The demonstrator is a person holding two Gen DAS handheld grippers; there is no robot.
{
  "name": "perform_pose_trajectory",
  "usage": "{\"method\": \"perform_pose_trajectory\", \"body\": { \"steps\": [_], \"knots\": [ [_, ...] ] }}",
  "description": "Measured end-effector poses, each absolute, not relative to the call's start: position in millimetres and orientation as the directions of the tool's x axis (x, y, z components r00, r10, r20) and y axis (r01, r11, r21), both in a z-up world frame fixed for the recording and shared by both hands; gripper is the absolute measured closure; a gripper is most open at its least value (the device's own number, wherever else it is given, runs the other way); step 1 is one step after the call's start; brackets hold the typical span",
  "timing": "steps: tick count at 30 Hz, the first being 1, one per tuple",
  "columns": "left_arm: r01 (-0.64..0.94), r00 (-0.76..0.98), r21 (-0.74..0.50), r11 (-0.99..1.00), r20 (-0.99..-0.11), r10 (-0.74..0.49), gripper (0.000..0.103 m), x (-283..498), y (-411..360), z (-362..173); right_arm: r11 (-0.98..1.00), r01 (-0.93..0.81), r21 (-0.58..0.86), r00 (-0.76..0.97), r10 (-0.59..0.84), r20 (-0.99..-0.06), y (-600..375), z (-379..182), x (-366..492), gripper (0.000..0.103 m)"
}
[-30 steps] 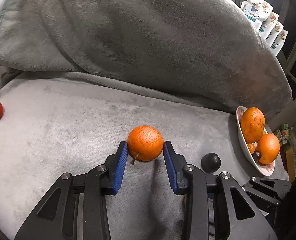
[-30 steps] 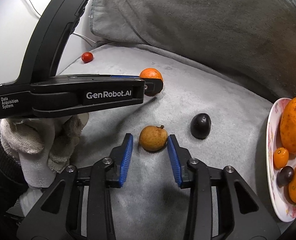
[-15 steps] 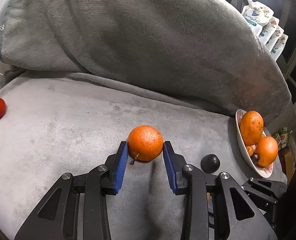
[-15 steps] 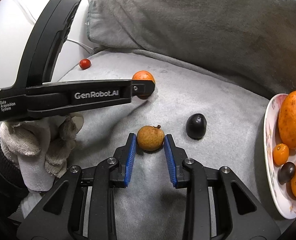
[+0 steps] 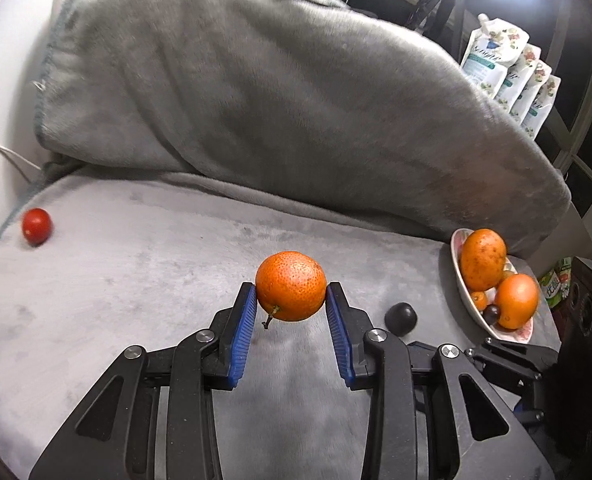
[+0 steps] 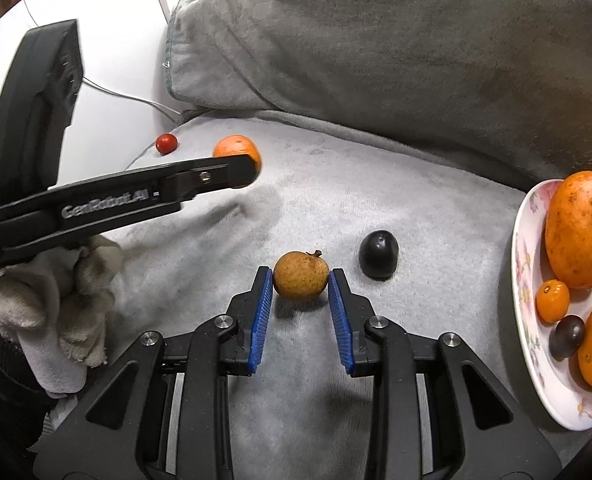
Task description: Organize fruits
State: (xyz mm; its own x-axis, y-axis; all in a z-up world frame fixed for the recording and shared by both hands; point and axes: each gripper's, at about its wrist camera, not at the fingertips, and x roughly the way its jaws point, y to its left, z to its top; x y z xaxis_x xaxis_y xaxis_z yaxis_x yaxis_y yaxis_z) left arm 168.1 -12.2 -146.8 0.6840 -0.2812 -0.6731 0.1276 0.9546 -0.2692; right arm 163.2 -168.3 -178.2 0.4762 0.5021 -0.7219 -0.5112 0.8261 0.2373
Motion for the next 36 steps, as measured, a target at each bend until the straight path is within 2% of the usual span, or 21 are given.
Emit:
{"method": "perform_pose_trajectory", "body": {
  "steps": [16,36],
  "knots": [
    [0.192,0.751,-0.280,0.941,-0.575,-0.325,0.069,108.0,-27.1,-108.2,0.829,-0.486,0.275,0.545,0.534,-0.646,-204.2,-135.2,122.4,0.073],
    [0.311,0.705,-0.272,0.911,-0.577,-0.413,0.069,98.0,-102.1,-106.2,0.888,-0.374,0.268,0.671,0.459,-0.582,-285.0,-113.4,100.5,0.073]
  ]
}}
